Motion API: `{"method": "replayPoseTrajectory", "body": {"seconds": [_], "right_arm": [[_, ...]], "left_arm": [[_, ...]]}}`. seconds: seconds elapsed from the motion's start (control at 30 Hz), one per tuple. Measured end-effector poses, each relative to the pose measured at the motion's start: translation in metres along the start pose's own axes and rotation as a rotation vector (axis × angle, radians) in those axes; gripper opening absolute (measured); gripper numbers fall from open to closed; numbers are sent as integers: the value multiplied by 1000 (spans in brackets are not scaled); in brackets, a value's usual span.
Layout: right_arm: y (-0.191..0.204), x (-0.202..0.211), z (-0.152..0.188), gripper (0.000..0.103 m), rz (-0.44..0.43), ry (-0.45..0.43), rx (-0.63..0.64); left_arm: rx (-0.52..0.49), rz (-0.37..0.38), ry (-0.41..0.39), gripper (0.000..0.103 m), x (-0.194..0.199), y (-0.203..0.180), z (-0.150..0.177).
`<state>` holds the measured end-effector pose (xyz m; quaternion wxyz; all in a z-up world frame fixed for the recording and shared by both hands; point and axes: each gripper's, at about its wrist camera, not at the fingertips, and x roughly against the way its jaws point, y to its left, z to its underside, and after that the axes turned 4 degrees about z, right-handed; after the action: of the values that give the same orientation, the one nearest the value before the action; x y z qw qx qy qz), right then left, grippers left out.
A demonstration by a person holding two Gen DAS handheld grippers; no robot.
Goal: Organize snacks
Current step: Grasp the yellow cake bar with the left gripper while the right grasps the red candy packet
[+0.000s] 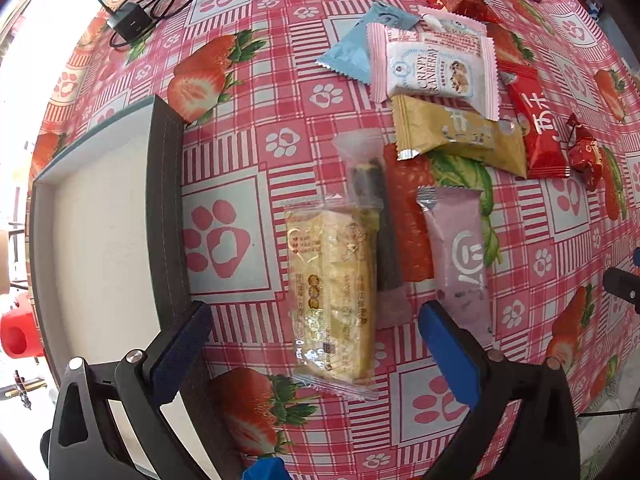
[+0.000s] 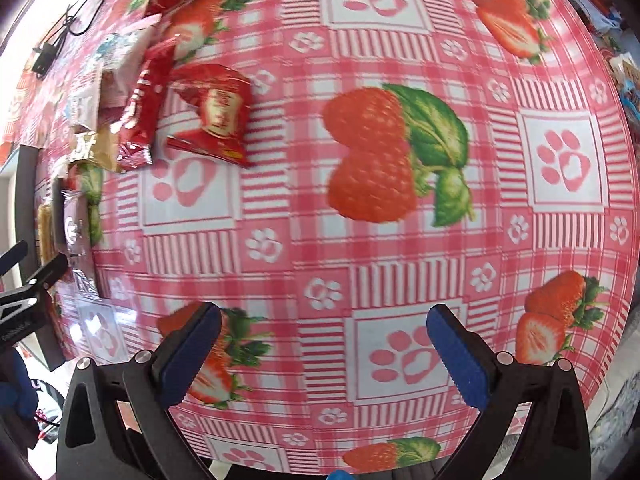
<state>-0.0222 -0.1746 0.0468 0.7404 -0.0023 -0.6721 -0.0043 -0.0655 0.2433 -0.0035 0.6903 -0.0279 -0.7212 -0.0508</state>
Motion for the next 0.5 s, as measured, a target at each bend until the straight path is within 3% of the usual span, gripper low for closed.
{"method": "replayPoseTrajectory", "body": {"seconds": [0.23,0.4,0.5], "right_arm": [[33,14,-17,103,12,-27,50],[21,21,-42,103,7,-35,-44],[6,26,-59,103,-12,-46,-126]], "left_arm": [[-40,4,-13,103,-8,15,-5],[-3,47,17,103,-11,7,-18],[47,119,20,103,-21,14,-24]]}}
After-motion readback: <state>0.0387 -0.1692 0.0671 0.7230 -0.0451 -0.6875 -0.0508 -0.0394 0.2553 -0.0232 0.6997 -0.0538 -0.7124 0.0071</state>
